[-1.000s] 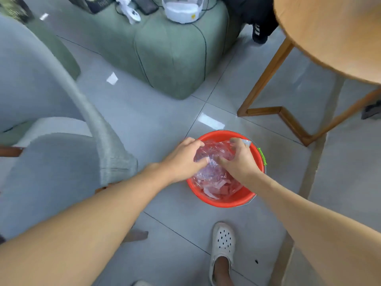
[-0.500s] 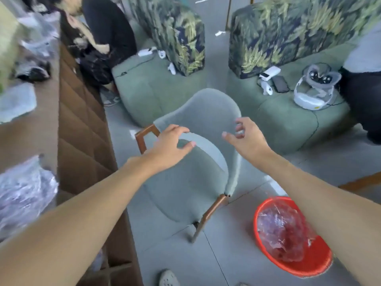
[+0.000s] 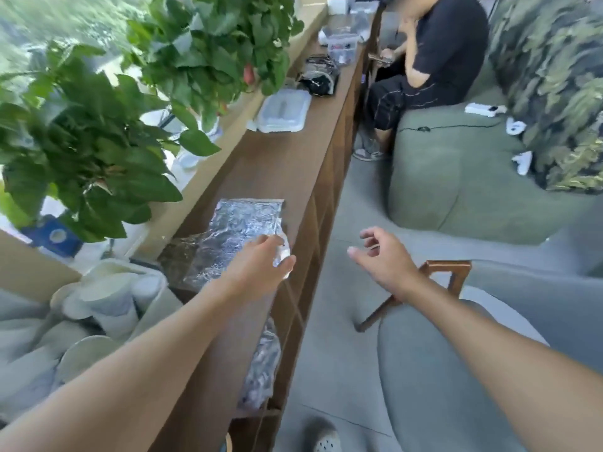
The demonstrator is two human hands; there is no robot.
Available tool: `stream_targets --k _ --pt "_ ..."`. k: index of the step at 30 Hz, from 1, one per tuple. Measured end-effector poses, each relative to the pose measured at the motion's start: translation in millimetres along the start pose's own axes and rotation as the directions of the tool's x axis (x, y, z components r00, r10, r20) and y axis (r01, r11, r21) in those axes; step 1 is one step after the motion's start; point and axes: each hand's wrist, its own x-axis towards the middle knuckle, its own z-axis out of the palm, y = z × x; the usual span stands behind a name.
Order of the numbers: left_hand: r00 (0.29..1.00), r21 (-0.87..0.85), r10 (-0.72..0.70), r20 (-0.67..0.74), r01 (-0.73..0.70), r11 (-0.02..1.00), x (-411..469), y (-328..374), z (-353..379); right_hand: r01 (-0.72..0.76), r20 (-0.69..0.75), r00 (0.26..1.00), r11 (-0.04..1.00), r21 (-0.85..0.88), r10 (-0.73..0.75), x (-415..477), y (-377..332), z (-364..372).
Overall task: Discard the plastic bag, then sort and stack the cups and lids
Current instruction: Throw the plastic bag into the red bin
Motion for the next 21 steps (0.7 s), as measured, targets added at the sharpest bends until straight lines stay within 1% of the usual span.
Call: stream_targets --k 2,6,9,11,13,15,19,21 --pt "0.996 0.005 -0.078 -0.03 0.079 0.997 19.4 -37.1 -1.1 0.026 0.086 0.996 1.0 -0.012 -0.025 37.1 -13.6 38.5" --pt "0.972 0.054 -0.235 -0.022 0.236 0.97 47.7 -99.2 13.8 0.048 0.23 0.972 0.998 -0.027 -0.041 91.9 -22.2 109.9" --pt "0.957 0.085 -0.289 0.023 0.287 0.954 63.0 -131.8 34.1 0.049 0.311 0.95 0.995 -0.091 -0.019 118.8 -2.9 156.2" --pt "0.948 0.089 -0.312 0.054 0.307 0.948 74.0 -145.9 48.5 0.027 0.351 0.936 0.995 -0.099 0.01 128.9 16.4 179.2" --pt "0.944 0.112 -0.316 0.096 0.305 0.946 84.7 -153.6 62.2 -0.005 0.357 0.933 0.994 -0.11 0.044 134.8 33.6 195.2" --pt "0.943 0.162 -0.303 0.135 0.281 0.946 94.2 -157.2 75.5 -0.025 0.33 0.943 0.996 -0.083 0.051 138.6 45.0 206.3" --pt "0.936 0.218 -0.303 0.179 0.263 0.94 104.1 -161.3 94.1 -0.062 0.234 0.97 0.998 -0.032 0.068 148.9 56.9 208.8" --pt "0.923 0.252 -0.336 0.19 0.285 0.925 103.3 -164.9 98.2 -0.09 0.146 0.985 0.995 -0.04 0.095 157.3 63.7 196.8"
